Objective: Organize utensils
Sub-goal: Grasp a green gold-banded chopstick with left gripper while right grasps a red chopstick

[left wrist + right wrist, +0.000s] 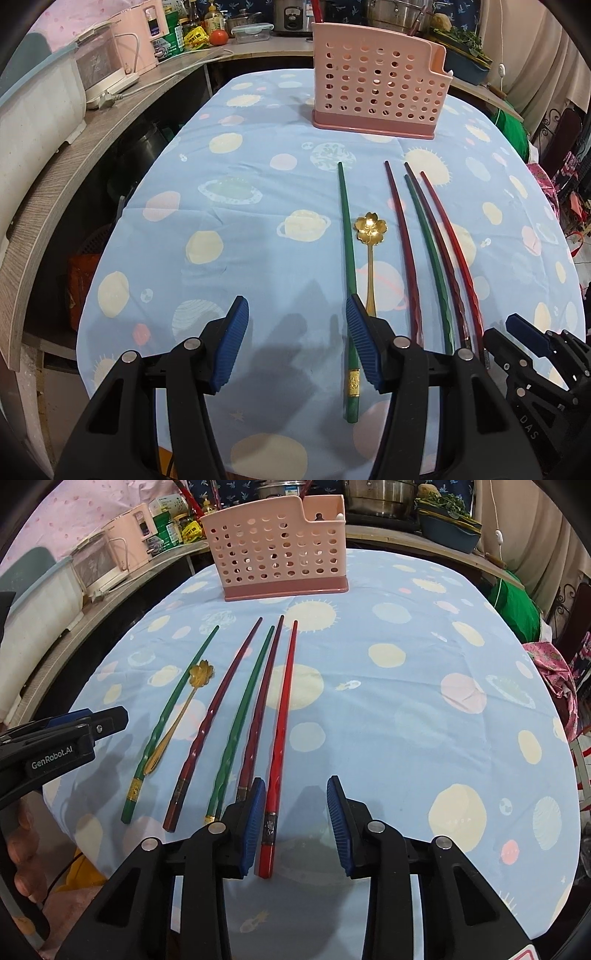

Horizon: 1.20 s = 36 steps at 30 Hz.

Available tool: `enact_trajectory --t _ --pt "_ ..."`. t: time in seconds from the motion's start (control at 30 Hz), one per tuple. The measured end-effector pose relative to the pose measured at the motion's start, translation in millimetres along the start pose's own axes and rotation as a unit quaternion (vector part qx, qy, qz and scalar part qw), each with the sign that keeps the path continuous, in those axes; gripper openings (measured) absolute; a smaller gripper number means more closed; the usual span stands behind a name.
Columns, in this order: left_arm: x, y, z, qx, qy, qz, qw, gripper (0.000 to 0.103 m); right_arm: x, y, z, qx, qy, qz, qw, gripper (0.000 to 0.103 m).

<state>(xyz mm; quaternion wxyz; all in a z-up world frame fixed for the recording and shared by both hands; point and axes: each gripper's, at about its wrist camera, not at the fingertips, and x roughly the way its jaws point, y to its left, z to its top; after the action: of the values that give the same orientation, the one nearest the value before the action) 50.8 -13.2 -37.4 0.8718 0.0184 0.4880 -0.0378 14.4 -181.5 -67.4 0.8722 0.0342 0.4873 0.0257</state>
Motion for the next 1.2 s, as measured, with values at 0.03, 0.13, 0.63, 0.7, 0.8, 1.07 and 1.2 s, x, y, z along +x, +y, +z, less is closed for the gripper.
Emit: enact_trajectory --t 0.03,0.13,0.63,0.7,0.8,1.07,1.2 --pt "0 0 -1 0.000 0.000 -0.002 1.0000 0.052 1 0 -1 0.000 0.001 0.000 1.000 0.032" --pt "0 -2 -3 0.004 0.005 -0.005 1.0000 0.052 7 0 -3 0.005 0.013 0.004 1.000 0.029" --pt "10 -12 -15 0.009 0.027 -0.012 0.9995 0.052 7 -4 -6 0.002 0.004 -0.007 1.000 0.014" --pt "13 -11 -17 0.007 0.032 -0.014 0.9994 0.052 7 -5 -6 0.000 0.004 -0.008 1.000 0.014" --pt "17 -9 -19 0.005 0.040 -0.016 0.9991 0.052 6 -6 -6 0.002 0.004 -0.006 1.000 0.014" --pt "21 -10 -27 0.010 0.050 -0.017 0.9986 0.052 6 -7 -6 0.002 0.005 -0.005 1.000 0.014" --pt "20 -11 -29 0.018 0.044 -0.014 0.9988 0.052 6 -4 -7 -0.004 0.008 -0.006 1.000 0.014"
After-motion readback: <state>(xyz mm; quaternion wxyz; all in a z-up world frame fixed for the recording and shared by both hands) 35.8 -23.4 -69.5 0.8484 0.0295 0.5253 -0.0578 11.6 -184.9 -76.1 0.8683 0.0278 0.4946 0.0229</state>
